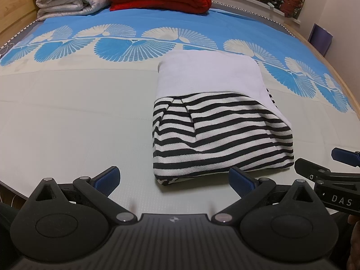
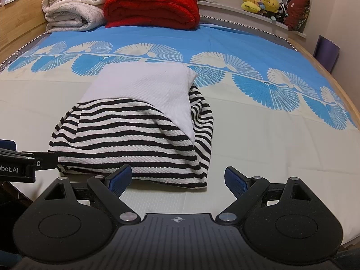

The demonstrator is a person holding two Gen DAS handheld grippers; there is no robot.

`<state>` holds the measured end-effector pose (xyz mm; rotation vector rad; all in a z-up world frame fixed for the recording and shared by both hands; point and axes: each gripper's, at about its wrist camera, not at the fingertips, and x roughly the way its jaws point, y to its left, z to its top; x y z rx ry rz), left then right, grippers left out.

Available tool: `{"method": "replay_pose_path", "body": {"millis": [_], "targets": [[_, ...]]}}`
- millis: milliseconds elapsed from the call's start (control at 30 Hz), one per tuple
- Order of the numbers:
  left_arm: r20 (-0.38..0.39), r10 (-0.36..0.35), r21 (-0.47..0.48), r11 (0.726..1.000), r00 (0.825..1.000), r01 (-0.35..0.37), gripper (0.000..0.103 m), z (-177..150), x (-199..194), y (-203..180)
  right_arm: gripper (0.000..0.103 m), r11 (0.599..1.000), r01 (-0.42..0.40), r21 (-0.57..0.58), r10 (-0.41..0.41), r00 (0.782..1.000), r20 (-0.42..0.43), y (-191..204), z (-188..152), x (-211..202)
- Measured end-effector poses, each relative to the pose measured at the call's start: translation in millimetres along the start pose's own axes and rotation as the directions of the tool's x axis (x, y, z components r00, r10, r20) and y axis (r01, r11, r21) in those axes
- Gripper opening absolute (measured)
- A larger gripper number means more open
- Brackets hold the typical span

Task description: Fold small clothes

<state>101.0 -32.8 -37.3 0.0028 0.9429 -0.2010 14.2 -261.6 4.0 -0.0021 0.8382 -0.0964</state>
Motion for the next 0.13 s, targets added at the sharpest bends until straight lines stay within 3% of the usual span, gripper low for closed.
{"method": "replay_pose_path", "body": {"millis": [133], "targets": [[-0.003,-0.002,0.000,1.000,1.000,0.002,0.103,-0.1,0.7,0.2,0.090,1.000,0.000,-0.001,0.000,1.000,0.000,-0.3,-0.1,-0.1]]}}
